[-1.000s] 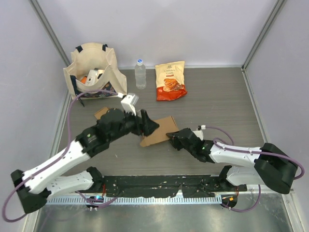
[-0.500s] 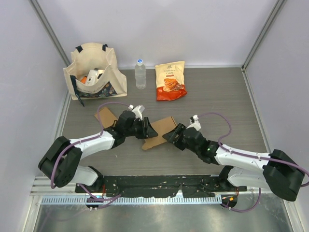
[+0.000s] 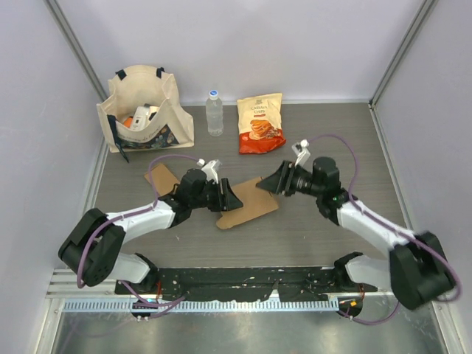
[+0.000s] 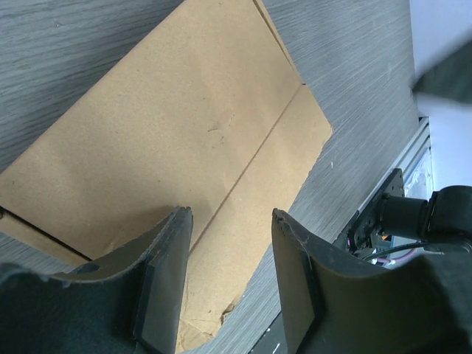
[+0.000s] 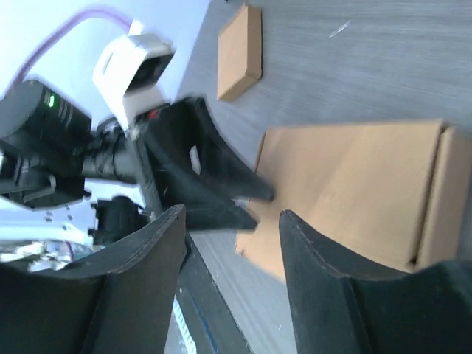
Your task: Fold the paper box
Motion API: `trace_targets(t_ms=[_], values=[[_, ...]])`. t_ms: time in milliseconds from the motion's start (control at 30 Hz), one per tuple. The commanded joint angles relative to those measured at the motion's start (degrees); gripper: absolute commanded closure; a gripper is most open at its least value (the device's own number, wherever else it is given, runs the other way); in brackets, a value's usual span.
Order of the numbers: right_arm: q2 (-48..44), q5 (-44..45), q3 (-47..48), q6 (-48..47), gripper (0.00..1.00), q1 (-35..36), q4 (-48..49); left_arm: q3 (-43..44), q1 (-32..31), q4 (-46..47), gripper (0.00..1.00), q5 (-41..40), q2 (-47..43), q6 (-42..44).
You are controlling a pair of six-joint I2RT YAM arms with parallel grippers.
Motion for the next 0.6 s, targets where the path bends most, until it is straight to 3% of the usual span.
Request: trace_targets(t_ms=[0,33,100,133,200,333,400,567], values=[[17.52,-24.0,0.04,13.92,0.46,-8.6,30.32,1.11,-0.03,-0.35,0.48,0.95,-2.64,2.35],[20.51,-25.26,-0.31,15.37,0.51,-9.22,38.22,1.37,-0.03,-0.53,0.47,0.95,-3.26,2.62],[28.15,-28.07,-0.4,19.23,0.55,-9.75,44.77,2.25,-0.03,-1.41,0.47,1.13,-3.53,2.97],[30.36,-28.44,-0.57,20.47,0.62,-10.54,50.11,2.6,-0.03,-1.76,0.47,1.13,-3.61,3.14],[36.58,-27.39,-3.02,22.84,0.66,-11.95,56.54,3.3,-0.03,-2.2,0.46,1.74,-3.7,3.15],[48.37,-25.28,-5.75,36.43,0.69,-13.27,81.63,4.98,-0.12,-1.59,0.47,8.23,-3.35,1.75],[51.02,-24.4,-6.37,36.04,0.72,-13.18,81.62,4.45,-0.12,0.96,0.47,12.61,-2.12,-0.8],[51.3,-22.91,-7.87,34.81,0.73,-13.36,81.63,-2.22,-0.29,4.57,0.5,11.59,-1.68,-2.92]])
